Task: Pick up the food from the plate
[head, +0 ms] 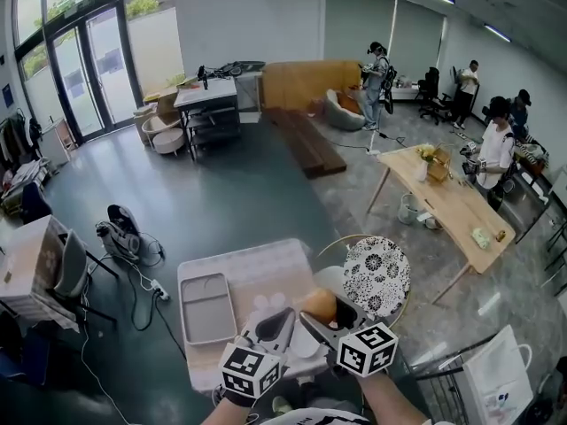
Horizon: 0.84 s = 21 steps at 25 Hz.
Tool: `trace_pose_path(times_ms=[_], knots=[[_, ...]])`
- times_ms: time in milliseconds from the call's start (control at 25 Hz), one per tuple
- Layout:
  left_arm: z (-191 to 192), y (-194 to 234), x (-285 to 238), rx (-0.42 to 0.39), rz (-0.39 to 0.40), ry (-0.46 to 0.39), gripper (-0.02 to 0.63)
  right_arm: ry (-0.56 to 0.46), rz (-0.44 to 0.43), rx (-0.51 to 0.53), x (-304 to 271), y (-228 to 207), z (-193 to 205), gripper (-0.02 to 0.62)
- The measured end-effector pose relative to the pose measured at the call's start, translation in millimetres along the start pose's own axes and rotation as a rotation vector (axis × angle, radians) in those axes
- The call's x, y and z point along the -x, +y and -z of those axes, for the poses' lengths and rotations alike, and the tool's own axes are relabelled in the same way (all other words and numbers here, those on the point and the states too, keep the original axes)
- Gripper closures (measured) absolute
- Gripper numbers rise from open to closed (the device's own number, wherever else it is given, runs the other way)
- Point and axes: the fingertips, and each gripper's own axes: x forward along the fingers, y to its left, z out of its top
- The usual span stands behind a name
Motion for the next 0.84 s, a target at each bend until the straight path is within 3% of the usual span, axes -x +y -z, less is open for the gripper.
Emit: trace_pose_path(times_ms=[840], knots=[[0,17,7,-0.001,-0.008,-0.008,0.600,-0.007,0.004,0.044,-13,13,-7,0.270]])
